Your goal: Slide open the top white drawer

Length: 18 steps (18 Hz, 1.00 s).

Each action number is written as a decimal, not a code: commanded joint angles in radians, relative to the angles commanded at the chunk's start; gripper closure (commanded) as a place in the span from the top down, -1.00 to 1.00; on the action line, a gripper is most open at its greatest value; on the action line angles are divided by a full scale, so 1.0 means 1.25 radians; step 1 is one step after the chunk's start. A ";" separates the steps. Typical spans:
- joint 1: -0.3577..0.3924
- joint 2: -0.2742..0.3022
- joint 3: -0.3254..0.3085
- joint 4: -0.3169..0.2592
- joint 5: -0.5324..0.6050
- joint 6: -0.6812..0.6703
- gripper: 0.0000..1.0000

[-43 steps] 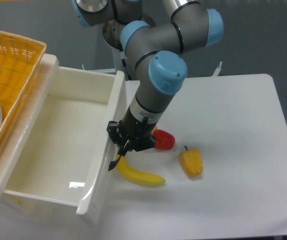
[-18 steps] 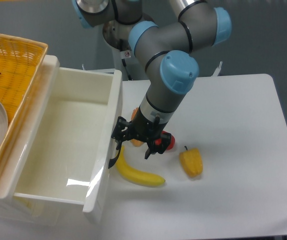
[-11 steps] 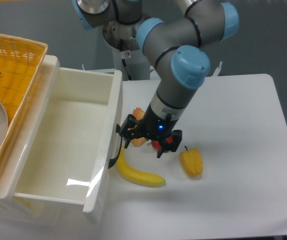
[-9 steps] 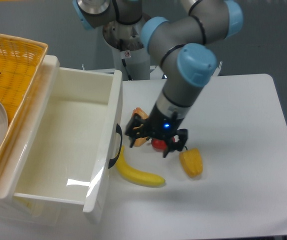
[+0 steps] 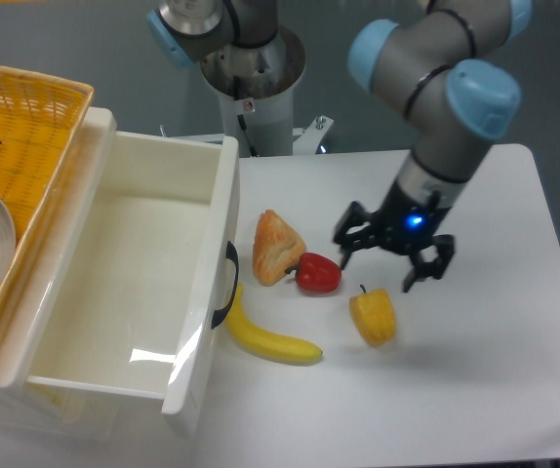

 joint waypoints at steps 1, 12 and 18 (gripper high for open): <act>0.001 -0.002 0.000 0.001 0.060 0.048 1.00; 0.047 -0.082 0.000 0.052 0.200 0.373 1.00; 0.048 -0.088 0.000 0.053 0.237 0.452 1.00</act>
